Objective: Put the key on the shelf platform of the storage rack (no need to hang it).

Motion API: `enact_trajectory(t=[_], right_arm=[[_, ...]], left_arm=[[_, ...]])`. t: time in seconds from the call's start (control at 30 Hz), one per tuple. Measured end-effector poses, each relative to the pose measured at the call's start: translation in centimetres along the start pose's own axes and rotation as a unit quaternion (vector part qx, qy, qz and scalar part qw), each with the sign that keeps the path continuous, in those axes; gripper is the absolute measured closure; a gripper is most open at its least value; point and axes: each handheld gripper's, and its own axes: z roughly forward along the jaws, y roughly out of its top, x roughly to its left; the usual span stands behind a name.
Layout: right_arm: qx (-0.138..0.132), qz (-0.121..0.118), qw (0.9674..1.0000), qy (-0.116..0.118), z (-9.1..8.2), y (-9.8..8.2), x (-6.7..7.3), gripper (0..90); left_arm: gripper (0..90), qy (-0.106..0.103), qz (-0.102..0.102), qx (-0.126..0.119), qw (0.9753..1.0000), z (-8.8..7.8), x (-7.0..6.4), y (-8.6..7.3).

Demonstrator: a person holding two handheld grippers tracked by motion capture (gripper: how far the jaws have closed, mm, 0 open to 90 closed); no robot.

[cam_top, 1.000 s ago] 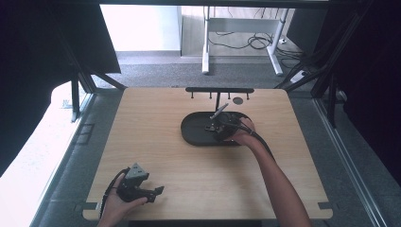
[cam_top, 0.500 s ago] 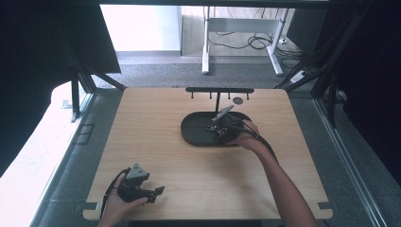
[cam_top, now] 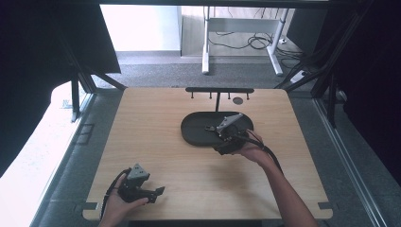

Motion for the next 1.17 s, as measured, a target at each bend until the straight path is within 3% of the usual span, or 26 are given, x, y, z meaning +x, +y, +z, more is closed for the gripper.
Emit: enact_trajectory(t=[0.37,0.63,0.8,0.9,0.97,1.17], right_arm=[[-0.028,0.017,0.9992,0.023,-1.5,-4.1,2.3,33.7],[-0.029,0.030,0.9989,0.022,-1.8,-8.1,3.0,34.8],[-0.034,0.039,0.9979,0.037,-1.8,-10.1,3.5,35.8],[-0.037,0.045,0.9974,0.041,-1.5,-10.7,3.5,35.8],[-0.032,0.039,0.9983,0.030,-1.5,-10.8,3.5,35.7],[-0.052,0.051,0.9970,0.028,-1.9,-10.9,3.2,35.8]], left_arm=[[20.2,-0.001,0.003,0.003,1.0000,0.2,-0.2,0.0],[20.2,0.002,0.003,0.003,1.0000,0.2,-0.3,0.0],[20.3,0.000,0.004,0.005,1.0000,0.4,-0.5,0.1],[20.2,0.001,0.005,0.007,1.0000,0.5,-0.5,0.0],[20.3,0.000,0.006,0.007,1.0000,0.5,-0.5,0.0],[20.2,-0.001,0.007,0.008,0.9999,0.6,-0.5,0.0]])
